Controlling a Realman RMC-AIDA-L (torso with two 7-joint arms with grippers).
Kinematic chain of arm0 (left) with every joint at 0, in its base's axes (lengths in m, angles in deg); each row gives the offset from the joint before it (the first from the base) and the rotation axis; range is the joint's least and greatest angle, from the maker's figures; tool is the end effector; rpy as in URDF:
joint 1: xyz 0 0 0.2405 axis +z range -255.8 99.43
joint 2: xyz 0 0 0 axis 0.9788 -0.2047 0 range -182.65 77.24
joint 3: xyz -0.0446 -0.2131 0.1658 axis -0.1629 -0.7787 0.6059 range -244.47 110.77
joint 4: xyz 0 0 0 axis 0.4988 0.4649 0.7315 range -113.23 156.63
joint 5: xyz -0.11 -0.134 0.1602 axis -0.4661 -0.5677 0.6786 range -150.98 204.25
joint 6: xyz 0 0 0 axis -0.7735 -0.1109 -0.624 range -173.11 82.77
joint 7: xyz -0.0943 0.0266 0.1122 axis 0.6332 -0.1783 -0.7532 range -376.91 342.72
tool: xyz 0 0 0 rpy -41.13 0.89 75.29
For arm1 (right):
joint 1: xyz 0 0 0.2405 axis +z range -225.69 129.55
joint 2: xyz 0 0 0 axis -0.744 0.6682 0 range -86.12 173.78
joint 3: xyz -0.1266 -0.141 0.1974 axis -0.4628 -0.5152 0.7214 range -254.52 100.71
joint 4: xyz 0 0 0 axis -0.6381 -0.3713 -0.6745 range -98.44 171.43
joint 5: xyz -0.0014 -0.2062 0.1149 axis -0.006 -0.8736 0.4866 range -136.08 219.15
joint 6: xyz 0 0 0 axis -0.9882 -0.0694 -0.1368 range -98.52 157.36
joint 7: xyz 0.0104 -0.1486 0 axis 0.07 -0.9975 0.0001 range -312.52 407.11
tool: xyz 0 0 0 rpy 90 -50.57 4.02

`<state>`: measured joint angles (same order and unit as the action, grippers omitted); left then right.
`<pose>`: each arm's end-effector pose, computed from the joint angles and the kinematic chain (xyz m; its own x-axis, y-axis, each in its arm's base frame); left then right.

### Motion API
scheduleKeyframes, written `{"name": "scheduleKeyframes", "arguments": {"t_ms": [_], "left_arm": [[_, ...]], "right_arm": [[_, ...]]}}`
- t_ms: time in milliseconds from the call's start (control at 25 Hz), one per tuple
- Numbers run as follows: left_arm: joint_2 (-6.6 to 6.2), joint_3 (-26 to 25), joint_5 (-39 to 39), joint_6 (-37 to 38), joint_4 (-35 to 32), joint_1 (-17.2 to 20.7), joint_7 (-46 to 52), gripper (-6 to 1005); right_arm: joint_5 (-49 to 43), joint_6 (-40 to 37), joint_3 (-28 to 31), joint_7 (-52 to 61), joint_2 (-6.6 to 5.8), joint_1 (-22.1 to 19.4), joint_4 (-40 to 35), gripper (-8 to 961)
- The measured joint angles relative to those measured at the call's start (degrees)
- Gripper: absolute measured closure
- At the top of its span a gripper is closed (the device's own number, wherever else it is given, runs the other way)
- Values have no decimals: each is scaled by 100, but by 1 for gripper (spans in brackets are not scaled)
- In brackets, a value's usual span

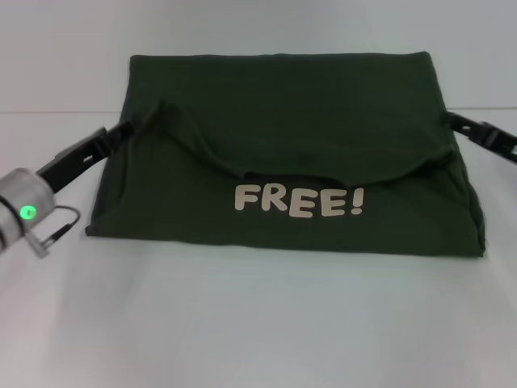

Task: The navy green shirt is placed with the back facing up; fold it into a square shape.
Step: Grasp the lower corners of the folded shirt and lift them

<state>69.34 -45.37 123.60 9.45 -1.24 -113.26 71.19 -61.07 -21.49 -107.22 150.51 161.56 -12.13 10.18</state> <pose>-0.3377 0.4244 -0.0143 0.2046 0.4174 0.8854 0.9690 -0.2147 -0.1227 0.3411 0.4446 0.0144 0.2202 -0.5144 -0.8288 -0.9733 -0.1726 -0.1514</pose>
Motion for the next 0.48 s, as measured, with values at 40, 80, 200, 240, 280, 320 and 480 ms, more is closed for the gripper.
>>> {"name": "scheduleKeyframes", "arguments": {"t_ms": [40,80,200,240,280,320,480], "left_arm": [[-49,158,338,176,-238,65,602,218],[-129,329,855,460,-566,138,1417,212],[-351,358,2229,1478,-1317,182,2833,206],[-421,340,2601,1738,-1508,166,3134,207],[-479,331,2856,1905,-1642,139,3318,207],[-539,316,3227,2015,-1777,71,3490,207],[-685,344,4155,2058,-1843,-252,3522,208]], "right_arm": [[-23,-265,-6,161,-52,-113,-87,111],[-57,-503,-10,296,-108,-213,-143,85],[-171,-1134,-18,501,-284,-444,-183,58],[-194,-1318,-18,528,-322,-504,-184,57],[-215,-1428,-19,535,-345,-539,-185,57],[-248,-1533,-23,538,-361,-569,-185,56],[-468,-1660,-126,530,-368,-569,-187,55]]}}
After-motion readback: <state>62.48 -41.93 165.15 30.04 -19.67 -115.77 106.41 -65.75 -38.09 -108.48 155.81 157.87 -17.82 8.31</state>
